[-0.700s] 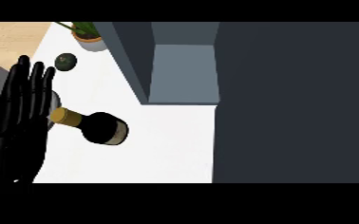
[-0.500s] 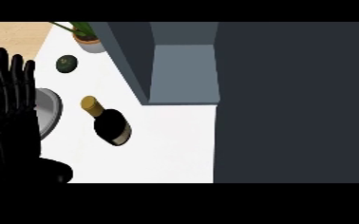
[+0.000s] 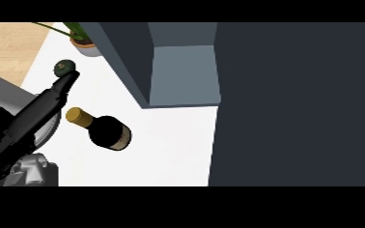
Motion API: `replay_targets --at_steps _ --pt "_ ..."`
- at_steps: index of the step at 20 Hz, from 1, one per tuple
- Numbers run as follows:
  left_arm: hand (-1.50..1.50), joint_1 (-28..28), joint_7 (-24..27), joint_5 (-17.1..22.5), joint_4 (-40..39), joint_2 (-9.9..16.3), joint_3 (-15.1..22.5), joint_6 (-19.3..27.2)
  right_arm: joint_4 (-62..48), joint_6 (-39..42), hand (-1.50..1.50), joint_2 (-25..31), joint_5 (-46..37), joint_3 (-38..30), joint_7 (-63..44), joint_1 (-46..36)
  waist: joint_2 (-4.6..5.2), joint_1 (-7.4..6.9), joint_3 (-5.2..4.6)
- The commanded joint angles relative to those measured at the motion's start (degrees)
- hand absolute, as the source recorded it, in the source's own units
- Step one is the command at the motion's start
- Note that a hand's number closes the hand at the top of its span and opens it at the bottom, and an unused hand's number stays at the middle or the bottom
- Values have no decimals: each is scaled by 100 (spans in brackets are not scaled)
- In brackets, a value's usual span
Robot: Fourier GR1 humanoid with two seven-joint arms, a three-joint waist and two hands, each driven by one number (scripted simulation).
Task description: Pick up the wine, place it into the cabinet and close the cabinet
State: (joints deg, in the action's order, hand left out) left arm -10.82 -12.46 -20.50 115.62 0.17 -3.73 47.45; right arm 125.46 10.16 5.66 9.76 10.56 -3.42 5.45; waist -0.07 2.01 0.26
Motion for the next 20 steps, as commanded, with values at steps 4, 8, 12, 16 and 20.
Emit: replay_targets --at_steps 4,8,12,16,20 --pt "-150 -1104 -1394 -1734 -785 -16 926 1899 559 299 -150 232 593 74 -428 351 -30 64 18" --pt "-150 -1744 -2316 -2448 -1227 -16 1099 2057 834 292 -150 352 807 -41 -707 313 -46 4 17" --pt "-150 -2221 -3207 -3325 -1593 -16 1273 2094 1250 35 -150 271 844 85 -1080 361 -73 -30 6" --pt "-150 -3085 -4113 -4104 -1917 -16 1073 1755 1053 -44 -150 323 974 -168 -1223 86 -67 -89 12" --pt "-150 -3553 -5162 -5052 -2029 -16 1118 1436 1189 -158 -150 261 861 -25 -1364 -43 -89 -108 1"
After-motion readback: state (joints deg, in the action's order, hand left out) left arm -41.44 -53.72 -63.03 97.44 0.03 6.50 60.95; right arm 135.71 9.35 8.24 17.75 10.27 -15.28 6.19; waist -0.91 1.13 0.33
